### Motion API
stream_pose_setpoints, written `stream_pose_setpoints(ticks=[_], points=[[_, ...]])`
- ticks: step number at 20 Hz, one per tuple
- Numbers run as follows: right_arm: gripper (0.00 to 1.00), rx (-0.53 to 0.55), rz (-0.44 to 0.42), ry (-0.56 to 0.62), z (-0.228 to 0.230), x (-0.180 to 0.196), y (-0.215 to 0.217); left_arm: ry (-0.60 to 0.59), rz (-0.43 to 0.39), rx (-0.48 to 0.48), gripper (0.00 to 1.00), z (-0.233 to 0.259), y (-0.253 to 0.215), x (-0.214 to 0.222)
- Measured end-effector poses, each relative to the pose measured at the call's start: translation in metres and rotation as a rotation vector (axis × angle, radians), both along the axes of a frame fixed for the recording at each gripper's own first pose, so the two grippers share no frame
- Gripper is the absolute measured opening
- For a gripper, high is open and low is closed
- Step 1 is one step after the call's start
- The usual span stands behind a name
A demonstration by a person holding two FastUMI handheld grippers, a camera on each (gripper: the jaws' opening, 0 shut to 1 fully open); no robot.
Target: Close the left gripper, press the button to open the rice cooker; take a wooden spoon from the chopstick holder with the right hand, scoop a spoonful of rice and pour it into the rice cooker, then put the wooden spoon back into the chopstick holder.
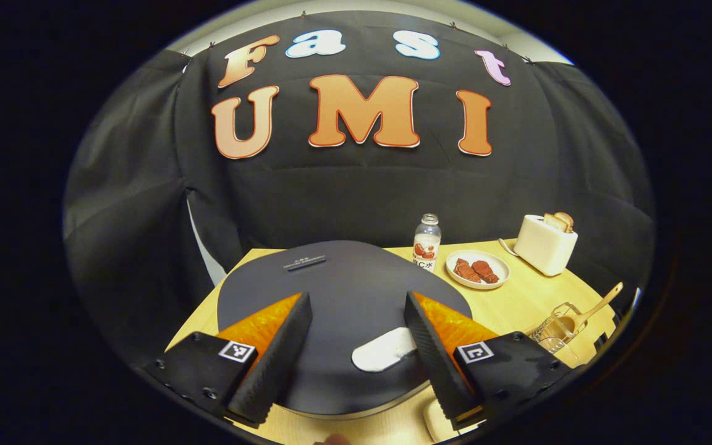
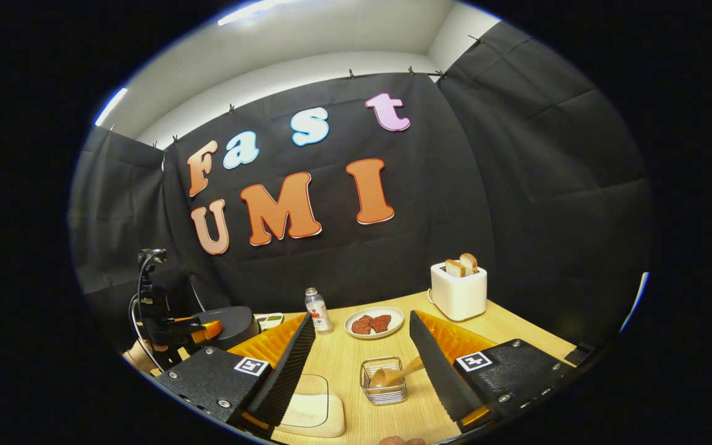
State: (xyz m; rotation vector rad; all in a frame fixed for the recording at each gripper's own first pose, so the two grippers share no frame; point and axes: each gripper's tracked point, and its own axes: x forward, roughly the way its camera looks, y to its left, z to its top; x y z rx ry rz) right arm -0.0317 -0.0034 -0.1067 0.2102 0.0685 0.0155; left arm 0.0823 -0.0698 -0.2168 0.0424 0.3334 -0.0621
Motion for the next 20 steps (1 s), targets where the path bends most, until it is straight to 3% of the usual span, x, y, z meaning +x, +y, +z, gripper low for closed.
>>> stream_pose_setpoints(ticks=[2,4,8,10,13,17,20], points=[[0.95,0.006,0.002,0.017,-0.003,-0.011,-0.001,-0.061,0.024,-0.01,1.0,-0.006,-0.002,-0.003],[0.95,0.009,-0.005,0.037,-0.013,-0.006,-0.006,-0.107,0.03,0.047,1.0,-0.004,-0.002,-0.009],[0.95,-0.025,-0.019,0.05,-0.019,0.009,-0.012,-0.061,-0.017,0.043,1.0,0.001,-0.004,-0.006],[0.94,-0.039,-0.035,0.049,-0.012,0.015,-0.019,-0.011,0.005,0.049,1.0,0.008,0.008,-0.012],[0.95,-0.069,-0.066,0.02,0.006,0.036,-0.031,-0.061,0.029,0.045,1.0,0.06,0.028,-0.023],[0.95,-0.109,-0.082,-0.048,0.069,0.04,-0.042,-0.095,0.061,-0.04,1.0,0.143,0.061,-0.045],[0.94,-0.166,-0.093,-0.107,0.112,0.042,-0.045,-0.178,0.092,-0.027,1.0,0.211,0.09,-0.062]])
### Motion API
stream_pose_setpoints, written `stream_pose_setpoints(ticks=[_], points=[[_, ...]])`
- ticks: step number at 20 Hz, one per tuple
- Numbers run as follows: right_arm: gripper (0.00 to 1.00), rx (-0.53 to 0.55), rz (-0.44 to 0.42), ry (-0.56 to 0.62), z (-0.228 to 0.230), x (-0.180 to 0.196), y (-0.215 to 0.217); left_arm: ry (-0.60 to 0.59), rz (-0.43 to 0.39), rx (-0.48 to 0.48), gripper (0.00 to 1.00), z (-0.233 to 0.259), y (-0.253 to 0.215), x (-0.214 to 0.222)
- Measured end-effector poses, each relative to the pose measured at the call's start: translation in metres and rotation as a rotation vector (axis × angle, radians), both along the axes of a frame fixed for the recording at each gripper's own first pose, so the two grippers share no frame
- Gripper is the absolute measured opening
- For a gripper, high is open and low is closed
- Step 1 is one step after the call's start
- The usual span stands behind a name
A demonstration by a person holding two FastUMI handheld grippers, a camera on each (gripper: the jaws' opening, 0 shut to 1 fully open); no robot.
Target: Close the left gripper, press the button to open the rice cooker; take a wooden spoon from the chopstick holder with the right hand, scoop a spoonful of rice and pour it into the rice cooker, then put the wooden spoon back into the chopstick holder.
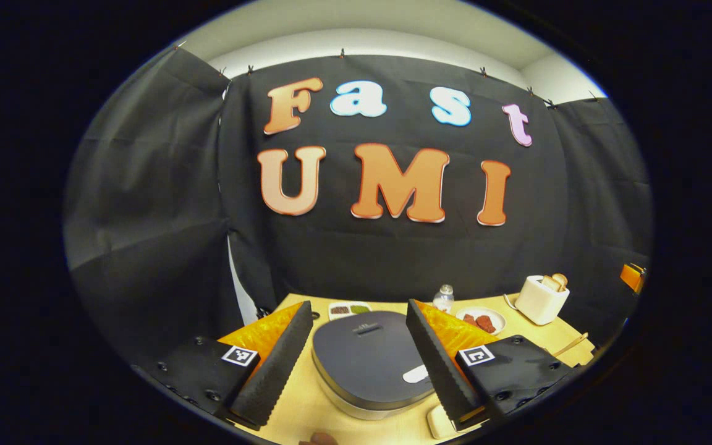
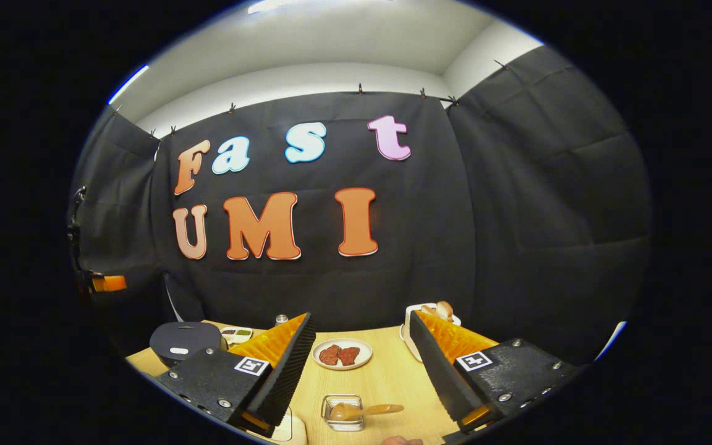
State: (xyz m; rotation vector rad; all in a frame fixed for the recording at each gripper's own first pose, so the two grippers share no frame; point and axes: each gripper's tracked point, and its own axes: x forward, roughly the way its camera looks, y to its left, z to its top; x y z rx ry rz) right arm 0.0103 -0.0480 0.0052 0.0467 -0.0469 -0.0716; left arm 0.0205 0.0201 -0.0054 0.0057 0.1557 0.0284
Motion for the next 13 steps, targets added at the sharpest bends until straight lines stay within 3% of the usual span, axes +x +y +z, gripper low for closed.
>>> stream_pose_setpoints(ticks=[6,10,13], points=[[0.95,-0.022,0.026,-0.044,0.037,0.003,0.016,-0.137,0.029,-0.013,1.0,0.086,0.021,-0.03],[0.95,0.007,0.073,-0.035,0.03,0.002,0.032,-0.164,0.037,0.039,1.0,0.092,0.02,-0.038],[0.95,-0.026,0.07,-0.03,0.023,0.004,0.03,-0.151,0.014,0.025,1.0,0.084,0.008,-0.037]])
